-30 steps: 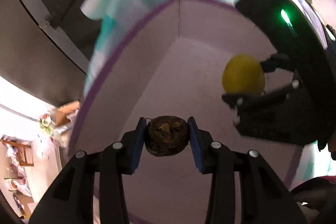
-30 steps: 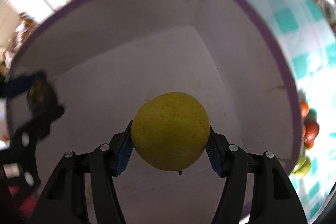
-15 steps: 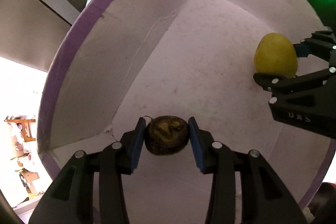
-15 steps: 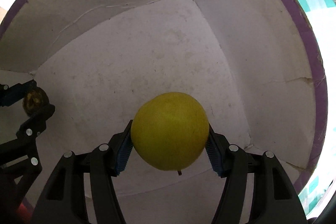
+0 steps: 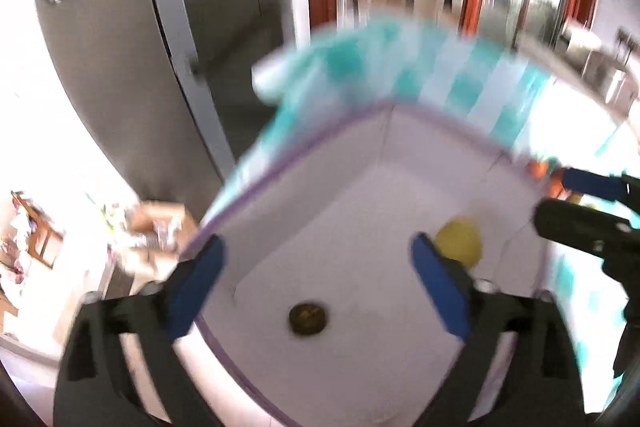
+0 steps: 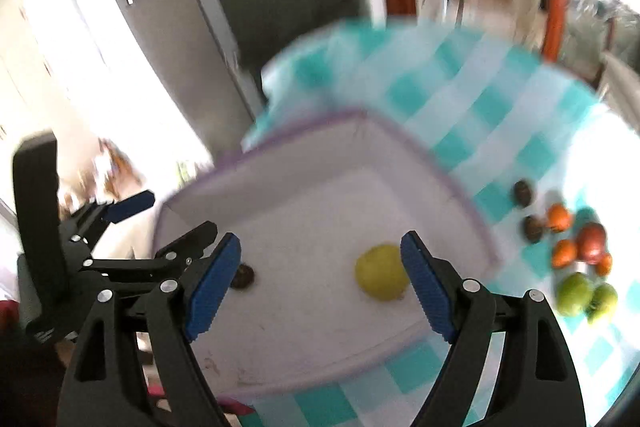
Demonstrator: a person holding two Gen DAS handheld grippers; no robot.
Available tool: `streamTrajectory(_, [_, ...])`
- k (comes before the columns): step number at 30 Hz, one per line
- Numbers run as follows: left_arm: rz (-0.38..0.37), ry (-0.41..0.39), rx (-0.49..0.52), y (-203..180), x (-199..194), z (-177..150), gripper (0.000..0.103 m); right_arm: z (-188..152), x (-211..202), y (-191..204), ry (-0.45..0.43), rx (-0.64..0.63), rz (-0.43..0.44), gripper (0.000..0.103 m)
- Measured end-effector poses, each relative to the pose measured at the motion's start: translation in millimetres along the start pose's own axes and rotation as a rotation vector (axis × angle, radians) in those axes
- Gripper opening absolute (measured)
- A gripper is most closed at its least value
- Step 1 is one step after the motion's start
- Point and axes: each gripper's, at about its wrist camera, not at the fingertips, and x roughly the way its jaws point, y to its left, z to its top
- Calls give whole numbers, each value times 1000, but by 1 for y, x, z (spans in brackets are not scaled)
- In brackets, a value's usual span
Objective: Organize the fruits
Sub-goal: 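Grasp the large green apple with the right tool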
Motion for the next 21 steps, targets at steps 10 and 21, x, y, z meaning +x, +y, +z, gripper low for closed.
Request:
streamTrajectory(10, [-281,12,226,-175,-67,-57,101,-153,-130,-141,-34,375,-150,83])
streamTrajectory(21, [-350,228,374,-272,31,-110,101,-230,-112,-222,131,477,-411,82])
